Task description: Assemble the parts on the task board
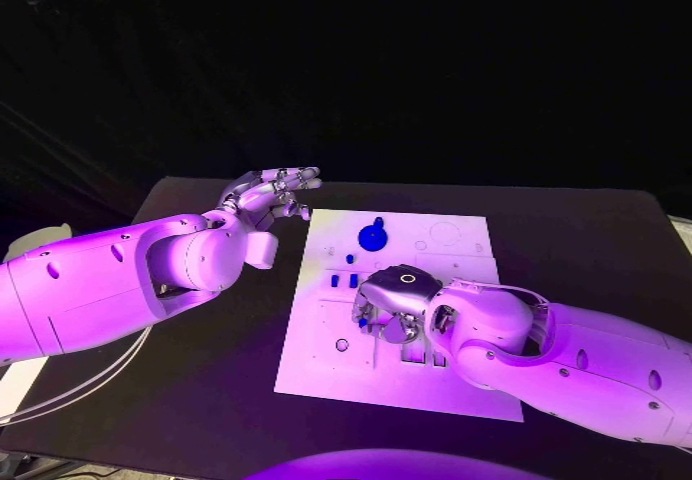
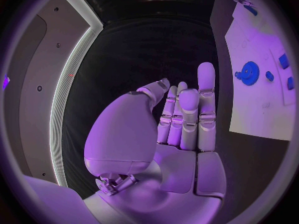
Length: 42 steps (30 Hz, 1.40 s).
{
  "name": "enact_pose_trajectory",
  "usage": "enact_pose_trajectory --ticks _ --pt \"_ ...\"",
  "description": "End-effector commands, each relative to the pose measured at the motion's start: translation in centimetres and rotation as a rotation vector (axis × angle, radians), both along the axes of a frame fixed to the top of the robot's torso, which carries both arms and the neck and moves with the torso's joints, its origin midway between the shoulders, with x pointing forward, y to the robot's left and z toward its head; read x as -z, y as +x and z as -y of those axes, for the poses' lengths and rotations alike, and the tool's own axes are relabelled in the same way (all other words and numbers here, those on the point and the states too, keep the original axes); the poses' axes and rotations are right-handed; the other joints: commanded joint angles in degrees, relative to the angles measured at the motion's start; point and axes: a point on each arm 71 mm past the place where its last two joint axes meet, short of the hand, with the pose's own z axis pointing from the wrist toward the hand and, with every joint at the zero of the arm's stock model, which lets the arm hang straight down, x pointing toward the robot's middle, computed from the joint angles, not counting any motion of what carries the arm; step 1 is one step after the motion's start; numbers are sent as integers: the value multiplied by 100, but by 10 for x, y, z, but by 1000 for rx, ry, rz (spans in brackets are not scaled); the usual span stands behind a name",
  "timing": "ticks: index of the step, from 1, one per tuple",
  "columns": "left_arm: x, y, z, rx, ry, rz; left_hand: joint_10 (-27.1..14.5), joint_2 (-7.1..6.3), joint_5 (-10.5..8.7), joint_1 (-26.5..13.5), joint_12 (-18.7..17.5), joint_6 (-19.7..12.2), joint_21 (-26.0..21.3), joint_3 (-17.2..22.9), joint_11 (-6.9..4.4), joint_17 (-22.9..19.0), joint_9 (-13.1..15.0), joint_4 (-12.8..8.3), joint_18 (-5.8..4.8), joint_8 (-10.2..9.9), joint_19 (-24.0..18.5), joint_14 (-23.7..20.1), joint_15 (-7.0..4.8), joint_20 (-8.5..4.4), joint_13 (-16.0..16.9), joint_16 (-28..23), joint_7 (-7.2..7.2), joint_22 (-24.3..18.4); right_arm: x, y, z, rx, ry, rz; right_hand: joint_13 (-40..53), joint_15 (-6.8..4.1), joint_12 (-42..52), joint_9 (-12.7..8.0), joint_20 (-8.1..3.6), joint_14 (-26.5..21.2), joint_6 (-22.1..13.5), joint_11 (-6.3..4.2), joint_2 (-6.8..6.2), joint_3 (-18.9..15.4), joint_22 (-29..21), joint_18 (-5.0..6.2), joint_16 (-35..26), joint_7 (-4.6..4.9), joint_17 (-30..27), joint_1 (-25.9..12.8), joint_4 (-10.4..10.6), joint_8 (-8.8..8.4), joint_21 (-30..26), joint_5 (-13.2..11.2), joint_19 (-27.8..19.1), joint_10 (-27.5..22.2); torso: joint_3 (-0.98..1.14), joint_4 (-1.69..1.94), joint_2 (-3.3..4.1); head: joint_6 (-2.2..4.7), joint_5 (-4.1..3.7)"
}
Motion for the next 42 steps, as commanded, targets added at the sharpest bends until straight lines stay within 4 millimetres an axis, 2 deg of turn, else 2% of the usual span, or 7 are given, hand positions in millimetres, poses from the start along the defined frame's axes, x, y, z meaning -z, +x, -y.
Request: enact_pose_trajectory --ticks 1,15,19,25,31,34,42 --pt "-1 -1 2 18 -14 3 -27 -1 21 27 20 -25 -30 -29 22 -9 -5 -20 105 11 -32 -40 -8 18 -6 -36 24 -10 7 1 2 13 -49 -13 -4 79 -21 -28 59 341 -83 32 -80 -66 -34 59 -25 14 156 -67 4 -15 -49 62 -3 -186 -4 2 2 -3 -2" --pt "-1 -1 2 22 -13 -3 -43 -3 8 -16 29 -37 -42 -68 34 -27 -6 8 102 11 -33 -52 3 26 -8 -35 37 -18 3 1 5 21 16 10 7 138 32 -118 124 309 -446 114 -104 -234 -307 117 -102 72 41 -127 -104 -28 -226 109 -110 -660 2 2 -1 -1 0" --pt "0 -1 2 23 -13 -4 -44 -3 7 -19 30 -38 -43 -71 35 -31 -6 10 102 11 -33 -54 4 26 -8 -36 37 -18 -1 -1 8 15 54 22 10 145 51 -136 127 304 -533 123 -120 -267 -328 121 -115 47 21 -124 -131 -29 -242 126 -113 -705 5 -1 -2 12 -8" --pt "0 0 1 25 -14 -4 -44 -3 7 -20 31 -38 -43 -72 35 -31 -6 11 102 11 -33 -54 4 27 -8 -36 37 -18 -12 -4 18 20 97 36 17 168 119 -161 134 293 -762 148 -185 -453 -408 136 -144 -65 -25 -201 -143 -24 -299 203 -135 -793 1 -4 -4 13 -24" --pt "0 0 1 27 -16 -3 -50 -9 -4 -49 40 -41 -51 -106 38 -39 -6 30 102 14 -33 -59 8 31 -8 -32 38 -24 -26 -1 38 61 129 75 18 175 173 -166 140 276 -980 160 -185 -633 -517 154 -195 -122 -97 -197 -158 -27 -377 183 -168 -901 -5 -11 -7 47 -77" --pt "0 0 1 28 -16 -3 -52 -11 -6 -56 43 -42 -53 -117 38 -40 -5 34 102 14 -32 -60 9 32 -8 -30 38 -25 -33 2 51 88 135 88 19 174 182 -165 142 273 -988 160 -182 -646 -519 154 -203 -129 -108 -191 -161 -25 -379 183 -168 -901 2 -9 -5 64 -101" --pt "0 -1 2 33 -18 -5 -52 -11 -7 -57 44 -43 -54 -120 37 -37 -5 35 102 15 -32 -59 9 33 -7 -28 37 -26 -52 13 91 184 60 119 28 154 289 -140 149 273 -928 132 -132 -727 -512 150 -214 -179 -127 -163 -156 8 -377 218 -149 -809 -6 -7 -9 128 -198"
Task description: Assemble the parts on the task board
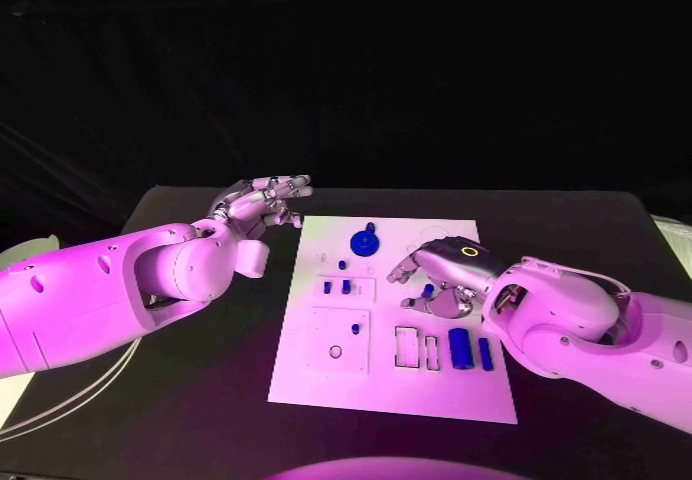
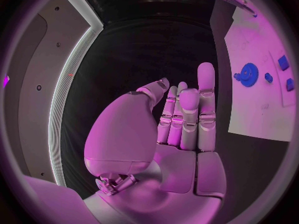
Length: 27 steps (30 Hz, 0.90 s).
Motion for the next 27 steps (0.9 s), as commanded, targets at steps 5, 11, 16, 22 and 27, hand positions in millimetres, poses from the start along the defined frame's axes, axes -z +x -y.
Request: enact_pose_trajectory --ticks 5,11,16,22,27 --pt "-1 -1 4 26 -17 2 -31 -8 -6 -53 22 -21 -34 -36 15 -12 -6 13 103 17 -11 -42 -12 12 -7 -31 13 -9 -3 9 29 93 -91 -3 -11 -85 33 7 -59 289 19 -67 -12 -144 -9 69 -31 -45 -18 1 26 -9 -26 13 4 1 0 25 13 57 -84" --pt "-1 -1 5 30 -19 2 -31 -8 -6 -53 22 -21 -34 -36 15 -12 -6 13 103 17 -11 -42 -12 12 -7 -31 13 -9 -2 12 37 119 -131 8 -13 -141 35 8 -110 290 25 -97 -6 -185 -14 69 -43 -46 -35 10 43 -9 -32 -12 9 -12 5 8 4 62 -73" --pt "-1 -1 5 33 -19 1 -31 -8 -6 -53 22 -21 -34 -36 15 -12 -6 13 103 17 -11 -42 -12 12 -7 -31 13 -9 0 15 38 124 -150 8 -11 -166 45 14 -141 294 62 -118 26 -200 -19 67 -46 -60 -39 30 59 3 -38 -23 13 -3 2 16 7 70 -80" --pt "-1 -2 5 33 -19 0 -31 -8 -6 -53 22 -21 -34 -36 15 -12 -6 13 103 17 -11 -42 -12 12 -7 -31 13 -9 3 17 37 121 -172 -5 -7 -214 114 30 -191 302 185 -170 109 -172 -21 62 -53 -42 -51 94 84 23 -45 -34 30 148 3 14 13 59 -70" --pt "-1 -2 4 32 -18 0 -31 -8 -6 -53 22 -21 -34 -36 15 -12 -6 13 103 17 -11 -42 -12 12 -7 -31 13 -9 6 16 33 100 -186 -29 -8 -236 164 56 -215 307 388 -227 150 -112 -22 59 -64 -14 -69 129 122 62 -51 -40 47 382 4 9 9 44 -63"
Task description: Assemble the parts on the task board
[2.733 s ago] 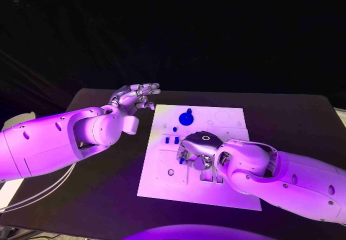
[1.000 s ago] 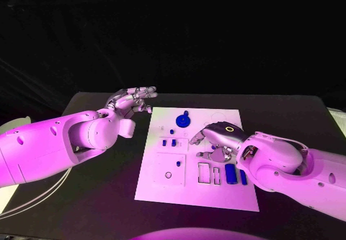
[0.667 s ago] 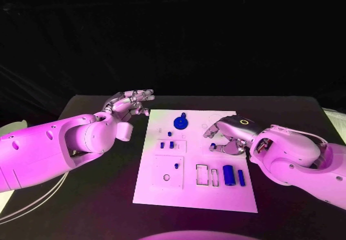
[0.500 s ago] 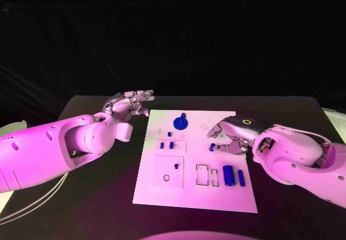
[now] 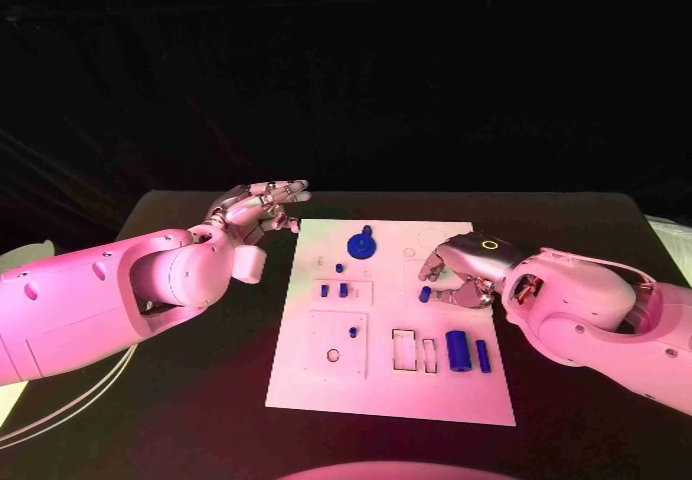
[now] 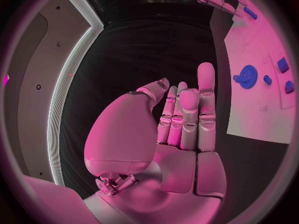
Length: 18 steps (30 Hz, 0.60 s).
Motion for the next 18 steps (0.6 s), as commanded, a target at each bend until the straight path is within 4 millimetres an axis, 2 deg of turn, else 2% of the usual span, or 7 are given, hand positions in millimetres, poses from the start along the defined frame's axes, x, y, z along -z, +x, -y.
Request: enact_pose_trajectory --ticks 1,6,18 --pt "-1 -1 2 19 -14 3 -31 -8 -6 -53 23 -21 -35 -37 15 -6 -6 12 103 17 -11 -42 -12 12 -7 -31 14 -10 4 -2 -3 -21 -48 -29 -1 -54 35 14 -40 287 108 -27 47 22 2 58 -42 1 -13 28 37 31 -30 -35 15 110 0 -4 -2 -12 8" --pt "-1 -1 2 21 -14 1 -31 -8 -6 -53 23 -21 -35 -37 15 -6 -6 12 103 17 -11 -42 -12 12 -7 -31 14 -10 6 -3 -8 -38 -51 -45 -4 -93 15 27 -71 291 227 -59 67 77 5 58 -46 -15 -23 49 62 46 -31 -60 26 225 -2 -3 -5 -27 15" --pt "0 0 2 22 -13 -2 -30 -4 -5 -44 29 -19 -38 -43 11 -10 -6 8 105 19 -10 -44 -13 13 -6 -30 11 -12 11 -2 -13 -51 -51 -63 -6 -106 -18 31 -90 295 298 -69 102 143 7 56 -41 -12 -19 77 79 41 -33 -86 34 307 0 -2 -3 -35 20"
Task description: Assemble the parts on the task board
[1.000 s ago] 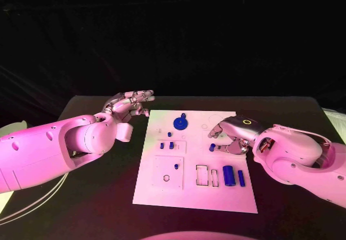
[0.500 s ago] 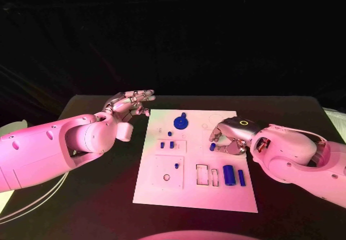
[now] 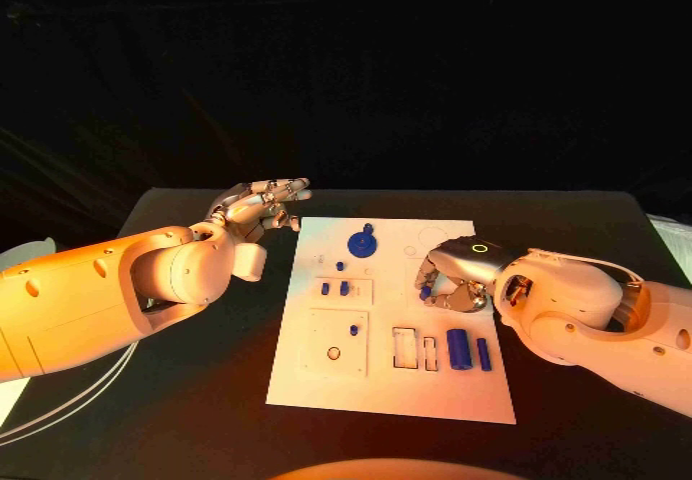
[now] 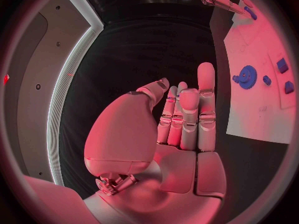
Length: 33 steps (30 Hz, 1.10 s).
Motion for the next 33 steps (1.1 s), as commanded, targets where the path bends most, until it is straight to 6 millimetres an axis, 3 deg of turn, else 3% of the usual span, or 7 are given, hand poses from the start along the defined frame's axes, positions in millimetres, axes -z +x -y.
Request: enact_pose_trajectory --ticks 1,14,33 --pt "-1 -1 2 19 -14 3 -30 -4 -5 -44 29 -19 -38 -30 11 -5 -6 -4 104 19 -10 -44 -13 13 -6 -29 11 -5 4 -1 -2 -19 -21 -21 -4 -49 -23 14 -59 317 83 -8 69 61 10 54 -17 -17 0 38 6 19 -32 -34 1 115 0 2 2 -5 2" --pt "-1 -1 2 20 -14 1 -30 -4 -5 -44 29 -19 -38 -30 11 -5 -6 -4 104 19 -10 -44 -13 13 -6 -29 11 -5 4 3 -3 -3 -7 34 25 -43 -40 111 -70 340 474 -80 344 472 133 27 76 -27 105 289 -135 124 46 -198 67 614 5 5 -1 -23 -4" --pt "0 0 1 18 -12 -1 -30 -4 -5 -44 29 -19 -38 -30 11 -5 -6 -4 104 19 -10 -44 -13 13 -6 -29 11 -5 -25 -9 -5 -21 110 93 16 -25 -121 147 -59 340 502 -68 312 591 153 23 96 3 122 310 -236 112 61 -196 78 708 0 4 -3 -13 -12"
